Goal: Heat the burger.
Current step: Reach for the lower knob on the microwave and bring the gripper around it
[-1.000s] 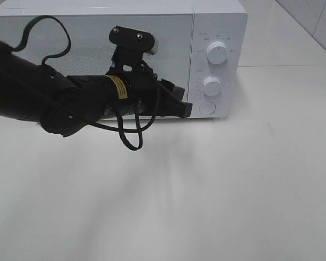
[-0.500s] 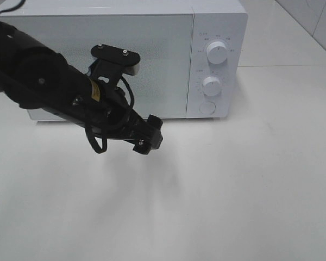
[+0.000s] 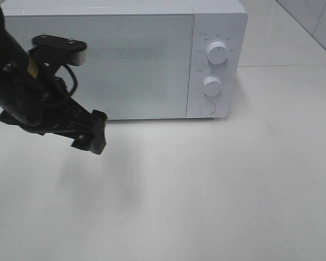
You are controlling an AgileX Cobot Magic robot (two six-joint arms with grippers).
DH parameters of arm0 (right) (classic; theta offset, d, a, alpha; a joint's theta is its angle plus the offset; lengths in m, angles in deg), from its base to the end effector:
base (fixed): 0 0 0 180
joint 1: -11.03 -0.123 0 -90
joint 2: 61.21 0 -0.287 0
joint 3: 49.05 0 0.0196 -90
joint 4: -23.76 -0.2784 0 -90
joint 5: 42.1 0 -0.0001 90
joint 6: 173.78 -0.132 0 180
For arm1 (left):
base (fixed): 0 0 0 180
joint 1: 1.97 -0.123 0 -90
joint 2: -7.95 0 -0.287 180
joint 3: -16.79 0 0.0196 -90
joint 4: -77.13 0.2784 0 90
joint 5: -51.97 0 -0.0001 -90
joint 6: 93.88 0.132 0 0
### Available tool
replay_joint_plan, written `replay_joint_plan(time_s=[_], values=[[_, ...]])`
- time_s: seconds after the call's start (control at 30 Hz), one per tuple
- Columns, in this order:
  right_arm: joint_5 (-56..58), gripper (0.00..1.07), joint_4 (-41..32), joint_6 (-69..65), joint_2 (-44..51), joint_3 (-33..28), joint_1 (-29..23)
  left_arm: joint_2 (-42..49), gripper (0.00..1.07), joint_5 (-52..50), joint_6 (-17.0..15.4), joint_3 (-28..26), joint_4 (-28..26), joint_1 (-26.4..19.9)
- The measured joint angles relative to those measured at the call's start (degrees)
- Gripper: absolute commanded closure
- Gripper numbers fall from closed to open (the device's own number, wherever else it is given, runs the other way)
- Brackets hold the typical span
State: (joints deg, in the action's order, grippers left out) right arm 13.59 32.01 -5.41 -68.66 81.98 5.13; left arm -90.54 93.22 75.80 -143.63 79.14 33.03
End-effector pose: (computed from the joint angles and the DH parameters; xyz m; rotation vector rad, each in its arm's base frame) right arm 0.0595 -0.0096 0.2817 0.0963 1.9468 0.0325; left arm 0.2834 -0.1947 0.1697 0.6272 2.7222 -0.1603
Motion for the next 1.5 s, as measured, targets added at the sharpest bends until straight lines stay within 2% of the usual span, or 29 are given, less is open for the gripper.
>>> replay_joint_plan(time_s=[0.03, 0.13, 0.17, 0.2, 0.27, 0.33, 0.37, 0.43, 0.47, 0.53, 0.63, 0.7, 0.93, 1.0, 1.07, 1.1, 1.2, 1.5], values=[[0.0, 0.34, 0.0, 0.0, 0.0, 0.0, 0.0, 0.0, 0.04, 0.0, 0.0, 0.0, 0.0, 0.0], [0.0, 0.34, 0.0, 0.0, 0.0, 0.0, 0.0, 2.6, 0.04, 4.9, 0.1, 0.0, -0.3, -4.8], [0.0, 0.34, 0.0, 0.0, 0.0, 0.0, 0.0, 2.6, 0.04, 4.9, 0.1, 0.0, -0.3, -4.8], [0.0, 0.34, 0.0, 0.0, 0.0, 0.0, 0.0, 4.3, 0.04, 7.4, 0.1, 0.0, -0.9, -7.3], [0.0, 0.34, 0.0, 0.0, 0.0, 0.0, 0.0, 5.0, 0.04, 8.1, 0.2, 0.0, -1.2, -8.5], [0.0, 0.34, 0.0, 0.0, 0.0, 0.0, 0.0, 7.4, 0.04, 10.9, 1.1, 0.0, -2.0, -13.3], [0.0, 0.34, 0.0, 0.0, 0.0, 0.0, 0.0, 7.4, 0.04, 10.9, 1.1, 0.0, -2.0, -13.3], [0.0, 0.34, 0.0, 0.0, 0.0, 0.0, 0.0, 10.4, 0.04, 13.3, 2.6, 0.0, -2.8, -17.5], [0.0, 0.34, 0.0, 0.0, 0.0, 0.0, 0.0, 10.4, 0.04, 13.3, 2.6, 0.0, -2.8, -17.5], [0.0, 0.34, 0.0, 0.0, 0.0, 0.0, 0.0, 13.8, 0.04, 16.0, 3.2, 0.0, -3.7, -22.6], [0.0, 0.34, 0.0, 0.0, 0.0, 0.0, 0.0, 14.6, 0.04, 16.9, 3.3, 0.0, -4.1, -23.8], [0.0, 0.34, 0.0, 0.0, 0.0, 0.0, 0.0, 16.6, 0.04, 19.6, 3.4, 0.1, -4.2, -26.5], [0.0, 0.34, 0.0, 0.0, 0.0, 0.0, 0.0, 21.8, 0.04, 21.0, 3.4, 4.7, -4.1, -27.8], [0.0, 0.34, 0.0, 0.0, 0.0, 0.0, 0.0, 25.6, 0.04, 21.8, 3.8, 9.7, -3.8, -27.8], [0.0, 0.34, 0.0, 0.0, 0.0, 0.0, 0.0, 26.4, 0.04, 21.9, 3.9, 10.8, -3.7, -27.8], [0.0, 0.34, 0.0, 0.0, 0.0, 0.0, 0.0, 28.5, 0.04, 22.1, 4.6, 13.3, -3.5, -27.8], [0.0, 0.34, 0.0, 0.0, 0.0, 0.0, 0.0, 32.1, 0.04, 22.2, 5.3, 16.3, -3.5, -27.8], [0.0, 0.34, 0.0, 0.0, 0.0, 0.0, 0.0, 41.4, 0.04, 22.2, 5.5, 22.2, -3.5, -27.8]])
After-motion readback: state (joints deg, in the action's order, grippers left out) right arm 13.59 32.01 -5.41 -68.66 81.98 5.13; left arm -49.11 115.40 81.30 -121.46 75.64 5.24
